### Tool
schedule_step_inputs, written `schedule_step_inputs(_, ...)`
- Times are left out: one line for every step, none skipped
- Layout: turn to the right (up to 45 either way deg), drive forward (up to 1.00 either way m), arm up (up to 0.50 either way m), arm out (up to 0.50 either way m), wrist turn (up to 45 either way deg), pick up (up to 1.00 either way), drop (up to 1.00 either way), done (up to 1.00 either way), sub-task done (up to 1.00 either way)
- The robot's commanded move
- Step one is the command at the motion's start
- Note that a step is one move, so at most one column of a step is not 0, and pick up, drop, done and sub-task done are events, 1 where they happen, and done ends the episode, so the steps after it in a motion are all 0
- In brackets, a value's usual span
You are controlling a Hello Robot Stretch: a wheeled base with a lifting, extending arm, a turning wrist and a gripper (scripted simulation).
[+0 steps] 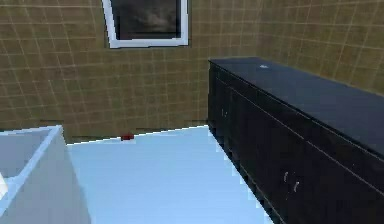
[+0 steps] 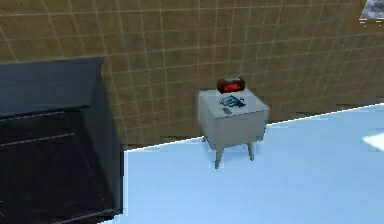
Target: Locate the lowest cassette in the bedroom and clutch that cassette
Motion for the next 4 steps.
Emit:
schedule_step_inputs(0.0, 1.0, 0.0, 0.0, 0.0, 0.0, 0.0, 0.0, 0.0)
schedule_step_inputs(0.0, 0.45, 0.0, 0.0, 0.0, 0.0, 0.0, 0.0, 0.0)
schedule_step_inputs(45.0, 0.0, 0.0, 0.0, 0.0, 0.0, 0.0, 0.0, 0.0)
schedule_step_inputs(45.0, 0.0, 0.0, 0.0, 0.0, 0.0, 0.0, 0.0, 0.0)
